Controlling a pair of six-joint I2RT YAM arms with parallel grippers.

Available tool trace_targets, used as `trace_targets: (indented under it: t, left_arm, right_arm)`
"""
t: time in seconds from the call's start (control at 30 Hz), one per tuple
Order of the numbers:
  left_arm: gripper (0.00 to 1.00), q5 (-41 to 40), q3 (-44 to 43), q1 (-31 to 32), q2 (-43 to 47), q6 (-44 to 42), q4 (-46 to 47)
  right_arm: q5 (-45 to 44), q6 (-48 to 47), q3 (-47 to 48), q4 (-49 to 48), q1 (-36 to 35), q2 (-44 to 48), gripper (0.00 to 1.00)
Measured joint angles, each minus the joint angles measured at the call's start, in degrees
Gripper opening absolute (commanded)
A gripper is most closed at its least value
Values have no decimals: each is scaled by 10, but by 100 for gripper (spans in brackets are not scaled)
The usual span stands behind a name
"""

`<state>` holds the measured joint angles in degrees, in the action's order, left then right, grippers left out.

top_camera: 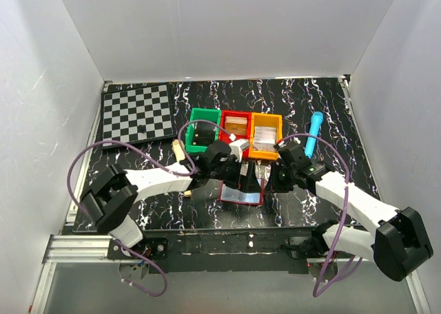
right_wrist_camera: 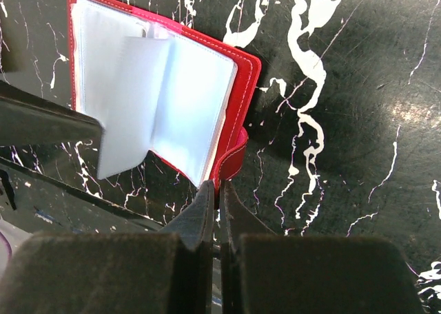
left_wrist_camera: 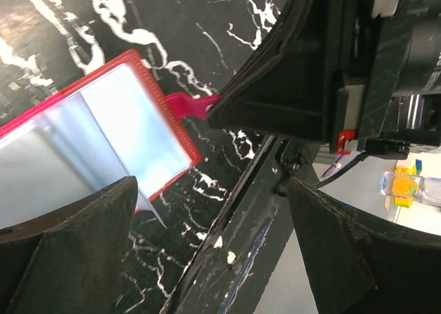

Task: Take the credit cards out of the card holder
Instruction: Remove the credit card from the card holder.

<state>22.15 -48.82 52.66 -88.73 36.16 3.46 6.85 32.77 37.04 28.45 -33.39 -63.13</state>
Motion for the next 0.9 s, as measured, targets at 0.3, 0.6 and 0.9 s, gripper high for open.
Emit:
trace_targets:
  t: [0.3,0.6,0.9]
  left_arm:
    - [95,7,-57,44,-45,-39,-28]
    - [97,-68,66,-30,65,21,-29]
    - [96,-80,72,-38,35,35,-44]
  right_arm:
    - [0,0,-5,-2,0,-1,1]
    - [0,0,-5,-3,0,-1,1]
    - [0,0,-10,-6,0,0,1]
